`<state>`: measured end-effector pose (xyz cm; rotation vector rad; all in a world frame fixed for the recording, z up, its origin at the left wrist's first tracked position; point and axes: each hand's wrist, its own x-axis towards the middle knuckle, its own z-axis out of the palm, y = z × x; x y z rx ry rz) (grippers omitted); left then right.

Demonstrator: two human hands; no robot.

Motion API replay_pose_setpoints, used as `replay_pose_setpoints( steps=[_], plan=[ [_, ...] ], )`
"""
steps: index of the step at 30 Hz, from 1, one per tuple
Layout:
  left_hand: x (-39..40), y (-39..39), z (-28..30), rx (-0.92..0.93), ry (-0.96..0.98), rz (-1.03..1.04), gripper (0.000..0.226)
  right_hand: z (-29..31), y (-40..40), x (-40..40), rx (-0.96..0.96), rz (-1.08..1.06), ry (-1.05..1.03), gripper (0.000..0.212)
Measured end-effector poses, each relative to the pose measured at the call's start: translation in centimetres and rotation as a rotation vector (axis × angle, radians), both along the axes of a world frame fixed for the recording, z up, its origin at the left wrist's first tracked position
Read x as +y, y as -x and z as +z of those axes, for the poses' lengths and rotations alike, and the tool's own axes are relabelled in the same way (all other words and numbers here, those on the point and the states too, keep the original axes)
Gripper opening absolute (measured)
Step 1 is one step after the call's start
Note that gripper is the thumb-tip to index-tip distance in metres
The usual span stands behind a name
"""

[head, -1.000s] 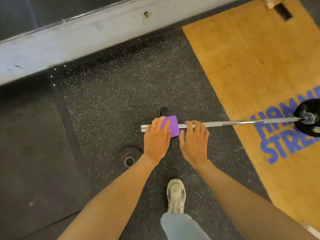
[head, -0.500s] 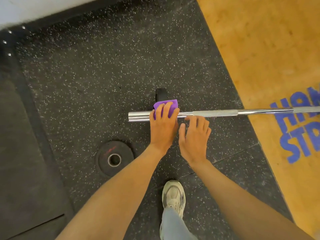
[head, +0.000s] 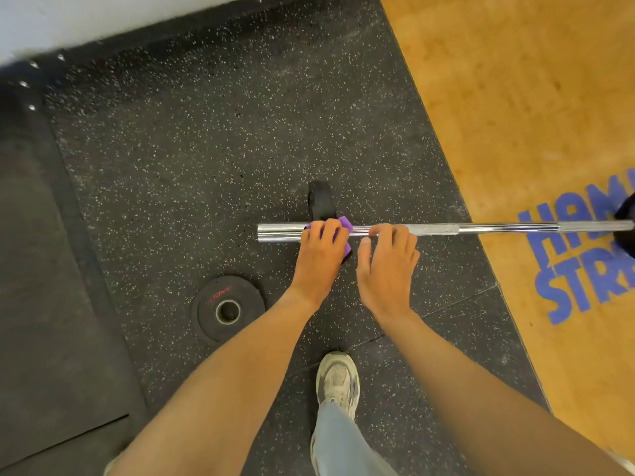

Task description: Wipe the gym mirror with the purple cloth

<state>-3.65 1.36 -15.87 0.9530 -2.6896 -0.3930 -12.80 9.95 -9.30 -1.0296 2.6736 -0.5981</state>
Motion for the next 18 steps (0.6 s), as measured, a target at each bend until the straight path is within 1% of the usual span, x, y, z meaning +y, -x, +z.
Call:
replay_pose_setpoints(
  steps=[4, 5, 7, 8, 12, 14, 15, 18],
  plan=[
    [-0.8, -1.2, 2.8, 0.016, 0.028, -0.021, 0.014, 3.1, -0.5, -0.3, -0.007, 0.003, 0.012, 0.011],
    [-1.0, -1.4, 3.9, 0.024, 0.042, -0.028, 0.014, 4.0, -0.7, -0.3, -0.01, 0.008, 0.018, 0.01],
    [-1.7, -1.6, 7.0, 0.049, 0.045, -0.021, 0.023, 6.4, -1.1, -0.7, -0.011, 0.015, 0.029, 0.009],
    [-2.1, -1.6, 8.8, 0.082, 0.045, -0.014, 0.024, 7.7, -1.2, -1.0, -0.013, 0.016, 0.032, 0.008],
    [-5.1, -2.4, 18.3, 0.219, 0.091, -0.034, 0.014, 15.4, -2.2, -3.3, -0.011, 0.045, 0.088, 0.017],
    [-6.8, -2.9, 23.4, 0.242, 0.116, -0.049, 0.03, 20.0, -2.6, -5.1, 0.018, 0.066, 0.125, 0.02],
    [-7.6, -3.2, 26.2, 0.238, 0.133, -0.051, 0.038, 22.5, -2.9, -6.2, 0.027, 0.075, 0.139, 0.018],
    [-9.9, -4.3, 34.5, 0.244, 0.162, -0.021, 0.05, 30.4, -3.6, -9.4, 0.046, 0.109, 0.19, 0.01]
  ],
)
